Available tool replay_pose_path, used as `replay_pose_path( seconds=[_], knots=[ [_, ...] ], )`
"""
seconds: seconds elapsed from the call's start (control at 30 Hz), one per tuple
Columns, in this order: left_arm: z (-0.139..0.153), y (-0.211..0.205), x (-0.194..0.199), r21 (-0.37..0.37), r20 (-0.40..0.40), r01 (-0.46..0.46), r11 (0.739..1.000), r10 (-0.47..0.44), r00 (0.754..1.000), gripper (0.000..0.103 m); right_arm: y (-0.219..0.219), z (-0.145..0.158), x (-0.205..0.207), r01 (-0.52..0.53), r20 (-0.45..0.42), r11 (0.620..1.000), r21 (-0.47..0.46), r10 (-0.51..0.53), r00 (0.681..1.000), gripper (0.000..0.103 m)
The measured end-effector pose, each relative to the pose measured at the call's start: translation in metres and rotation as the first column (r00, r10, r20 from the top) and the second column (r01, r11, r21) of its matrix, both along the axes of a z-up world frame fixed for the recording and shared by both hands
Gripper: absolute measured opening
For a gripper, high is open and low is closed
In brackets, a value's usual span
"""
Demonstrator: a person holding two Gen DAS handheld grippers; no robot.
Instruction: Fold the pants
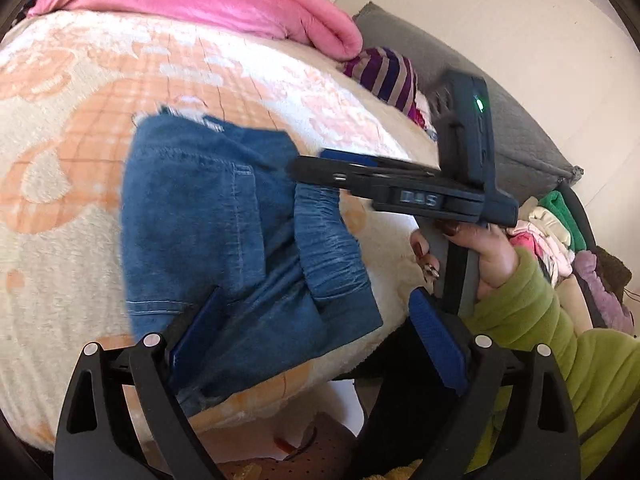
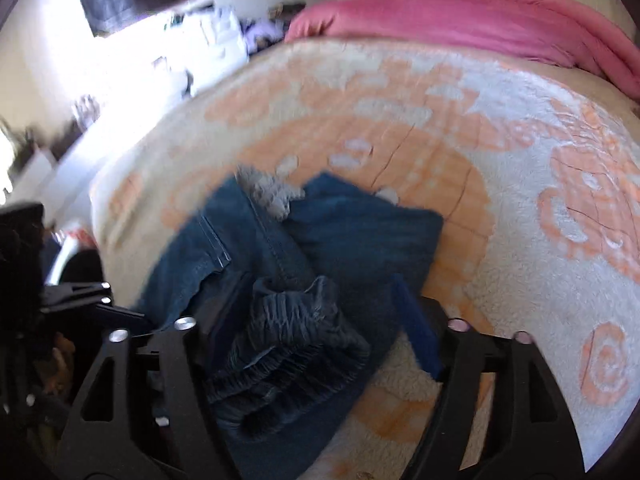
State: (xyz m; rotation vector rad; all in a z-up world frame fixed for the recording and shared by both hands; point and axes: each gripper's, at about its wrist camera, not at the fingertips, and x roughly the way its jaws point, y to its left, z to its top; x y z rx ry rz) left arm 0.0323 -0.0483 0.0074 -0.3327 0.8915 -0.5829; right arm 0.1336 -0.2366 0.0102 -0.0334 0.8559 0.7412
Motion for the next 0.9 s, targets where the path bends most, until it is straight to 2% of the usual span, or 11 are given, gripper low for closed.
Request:
replay_pose_path(
  seconds=[0.07,0.23,0.5,0.73,0.9],
  knots=[
    [0.007,0.005,-0.004,0.011,0.018,-0.015,1.0,0.015,1.0,0.092,-0.012,0.007,-0.003,0.05,0.01,0.998,0.034,-0.05,0.999,0.082],
    [0.021,0.019,-0.008,0.081,0.058,-0.075,0.994,0.071,0.996,0.095,-0.031,0.014,-0.011,0.105,0.013,0.99,0.099,-0.107,0.994,0.09],
    [0.022,0.047,-0.009,0.092,0.054,-0.158,0.983,0.153,0.987,0.098,-0.037,0.03,-0.04,0.124,0.081,0.99,0.074,-0.129,0.988,0.094],
    [0.029,0.067,-0.004,0.102,0.063,-0.221,0.97,0.215,0.975,0.098,-0.03,0.037,-0.078,0.066,0.134,0.997,0.041,-0.071,0.988,0.094],
    [0.031,0.072,0.001,0.107,0.07,-0.23,0.967,0.224,0.972,0.098,-0.018,0.033,-0.102,0.002,0.137,1.0,0.021,-0.005,0.991,0.094]
  ],
)
